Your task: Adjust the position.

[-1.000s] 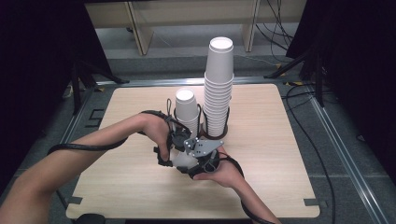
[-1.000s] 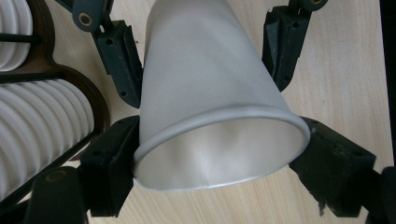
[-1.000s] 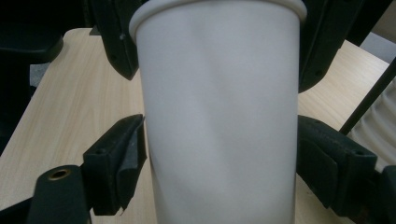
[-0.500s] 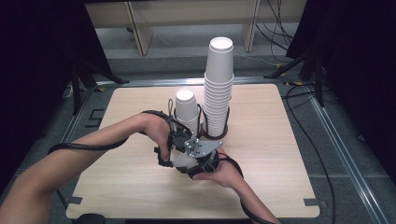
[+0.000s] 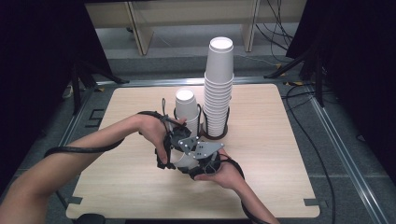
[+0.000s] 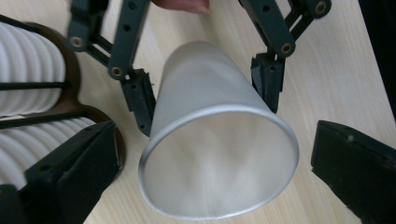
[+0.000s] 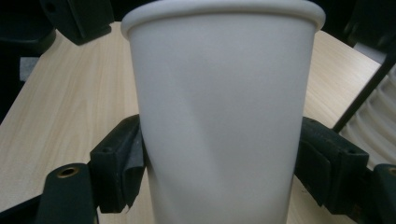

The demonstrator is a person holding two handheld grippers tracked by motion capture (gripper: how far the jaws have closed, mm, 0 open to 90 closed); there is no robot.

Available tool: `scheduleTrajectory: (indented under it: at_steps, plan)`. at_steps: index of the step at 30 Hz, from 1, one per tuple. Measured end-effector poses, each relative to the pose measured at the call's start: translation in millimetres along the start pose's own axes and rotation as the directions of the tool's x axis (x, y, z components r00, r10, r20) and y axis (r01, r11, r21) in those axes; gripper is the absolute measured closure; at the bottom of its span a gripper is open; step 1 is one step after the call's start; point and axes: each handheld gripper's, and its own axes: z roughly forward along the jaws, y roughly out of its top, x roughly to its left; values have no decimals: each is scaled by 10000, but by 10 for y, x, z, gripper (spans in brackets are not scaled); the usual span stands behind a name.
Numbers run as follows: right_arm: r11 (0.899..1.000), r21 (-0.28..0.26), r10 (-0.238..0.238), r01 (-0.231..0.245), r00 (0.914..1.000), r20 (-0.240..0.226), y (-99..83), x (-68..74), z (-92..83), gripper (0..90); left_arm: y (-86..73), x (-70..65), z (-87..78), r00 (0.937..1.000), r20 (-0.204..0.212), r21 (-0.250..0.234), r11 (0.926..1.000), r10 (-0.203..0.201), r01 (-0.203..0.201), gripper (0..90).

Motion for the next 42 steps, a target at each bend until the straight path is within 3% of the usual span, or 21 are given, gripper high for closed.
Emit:
scheduleTrajectory:
  at_steps: [4,8,13,18,19,20,21,22,24,27,29,30,31,32,33,35,36,37,38,40,42]
  plan:
    - [9991,-298,297,-291,9994,189,-48,-7,-46,235,-35,-27,-61,9986,-519,-610,9981,-85,54,0]
    - [9986,-407,352,-340,9990,292,-82,-7,-73,236,-93,-74,-98,9971,-678,-986,9948,-340,272,0]
    - [9965,-652,568,-529,9966,597,-138,8,-144,235,-189,-110,-118,9900,-1116,-1629,9843,-864,675,0]
    - [9939,-839,779,-715,9941,756,-206,3,-227,235,-292,-167,-104,9819,-1387,-2366,9671,-1288,934,0]
    - [9908,-1105,871,-775,9926,849,-235,-3,-259,235,-329,-202,-92,9783,-1492,-2686,9581,-1436,996,0]
    - [9908,-1105,871,-775,9926,849,-235,-3,-259,235,-329,-202,-92,9783,-1492,-2686,9581,-1436,996,0]
    - [9899,-1145,970,-841,9889,1125,-258,-1,-312,235,-375,-233,-66,9723,-1677,-3013,9476,-1628,1067,0]
    - [9902,-1219,837,-684,9887,1247,-268,-13,-326,235,-375,-233,-66,9723,-1677,-3013,9476,-1628,1067,0]
    - [9885,-1285,962,-798,9872,1272,-281,-11,-345,235,-427,-259,-41,9646,-1834,-3323,9355,-1892,1203,0]
    - [9831,-1537,1211,-993,9828,1395,-331,-22,-412,235,-503,-301,-16,9439,-2265,-3990,9069,-2404,1352,0]
    - [9816,-1505,1400,-1172,9786,1507,-340,-15,-435,234,-554,-351,10,9244,-2389,-4691,8689,-2973,1583,0]
    - [9805,-1549,1447,-1207,9774,1542,-353,-23,-464,235,-569,-375,27,9149,-2503,-4921,8554,-3167,1614,0]
    - [9793,-1710,1376,-1082,9756,1709,-362,-34,-474,235,-593,-400,26,9104,-2509,-4989,8499,-3289,1696,0]
    - [9783,-1759,1414,-1097,9736,1792,-371,-42,-497,234,-618,-439,48,8965,-2566,-5321,8271,-3612,1810,0]
    - [9727,-1880,1721,-1363,9667,1895,-389,-35,-542,234,-638,-469,67,8901,-2560,-5518,8130,-3771,1858,0]
    - [9741,-1907,1595,-1219,9674,1965,-393,-48,-560,234,-668,-522,103,8767,-2665,-5748,7962,-4003,1888,0]
    - [9718,-1987,1685,-1273,9638,2067,-399,-47,-578,233,-685,-549,123,8756,-2672,-5797,7930,-4023,1874,0]
    - [9694,-2115,1684,-1243,9642,2049,-404,-54,-587,233,-696,-583,154,8671,-2680,-5932,7811,-4200,1950,0]
    - [9680,-2103,1825,-1370,9594,2152,-410,-53,-615,233,-704,-605,172,8610,-2730,-6008,7750,-4292,1958,0]
    - [9631,-2310,1902,-1380,9563,2219,-419,-58,-631,233,-714,-637,196,8535,-2639,-6227,7551,-4493,2049,0]
    - [9616,-2228,2126,-1606,9487,2339,-421,-39,-665,233,-729,-668,209,8372,-2662,-6504,7301,-4777,2097,0]
